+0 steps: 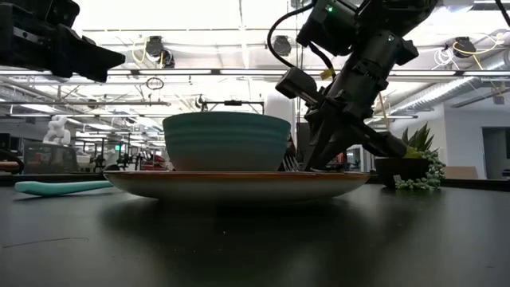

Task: Set table place
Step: Put the blue fork on the orange plate to the right of the green bowl

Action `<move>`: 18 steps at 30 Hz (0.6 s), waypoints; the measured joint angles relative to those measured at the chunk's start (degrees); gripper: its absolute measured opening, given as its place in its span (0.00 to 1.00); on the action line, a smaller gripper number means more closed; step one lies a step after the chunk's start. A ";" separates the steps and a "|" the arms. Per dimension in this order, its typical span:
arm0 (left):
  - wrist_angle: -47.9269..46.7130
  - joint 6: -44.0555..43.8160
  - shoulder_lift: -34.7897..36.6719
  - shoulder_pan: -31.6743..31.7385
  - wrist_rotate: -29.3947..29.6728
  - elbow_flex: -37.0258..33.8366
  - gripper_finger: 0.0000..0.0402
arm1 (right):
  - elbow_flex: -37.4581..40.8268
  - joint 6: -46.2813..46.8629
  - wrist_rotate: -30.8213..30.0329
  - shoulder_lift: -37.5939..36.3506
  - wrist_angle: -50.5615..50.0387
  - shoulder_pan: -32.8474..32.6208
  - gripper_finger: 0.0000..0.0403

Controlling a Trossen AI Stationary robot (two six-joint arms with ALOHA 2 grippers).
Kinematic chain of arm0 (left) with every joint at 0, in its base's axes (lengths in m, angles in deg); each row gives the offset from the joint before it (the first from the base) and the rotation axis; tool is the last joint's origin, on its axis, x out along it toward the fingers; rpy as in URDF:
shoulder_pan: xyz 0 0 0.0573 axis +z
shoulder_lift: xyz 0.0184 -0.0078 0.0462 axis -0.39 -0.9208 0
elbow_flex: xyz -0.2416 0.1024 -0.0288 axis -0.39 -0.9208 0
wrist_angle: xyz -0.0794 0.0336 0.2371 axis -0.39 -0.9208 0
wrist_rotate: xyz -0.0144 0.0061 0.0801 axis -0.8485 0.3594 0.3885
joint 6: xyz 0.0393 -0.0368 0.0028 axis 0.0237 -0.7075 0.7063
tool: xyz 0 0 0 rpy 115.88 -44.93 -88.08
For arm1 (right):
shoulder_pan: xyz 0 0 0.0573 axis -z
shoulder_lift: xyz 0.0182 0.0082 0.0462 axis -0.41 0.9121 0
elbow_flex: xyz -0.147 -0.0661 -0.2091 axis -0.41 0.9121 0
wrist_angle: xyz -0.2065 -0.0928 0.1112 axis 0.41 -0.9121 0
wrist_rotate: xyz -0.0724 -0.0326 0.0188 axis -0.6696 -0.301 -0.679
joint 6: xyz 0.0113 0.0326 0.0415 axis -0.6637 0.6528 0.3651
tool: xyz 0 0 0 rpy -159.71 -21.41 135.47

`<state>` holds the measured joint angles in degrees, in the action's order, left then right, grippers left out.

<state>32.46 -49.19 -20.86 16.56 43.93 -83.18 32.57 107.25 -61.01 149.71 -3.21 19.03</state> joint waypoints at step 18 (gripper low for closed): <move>-0.31 -0.09 0.00 0.00 -0.04 0.00 0.06 | -0.13 -0.02 2.38 3.90 6.18 -0.06 0.01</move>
<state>32.15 -49.27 -20.86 16.56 43.88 -83.18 32.44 107.23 -58.63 153.61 2.96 18.97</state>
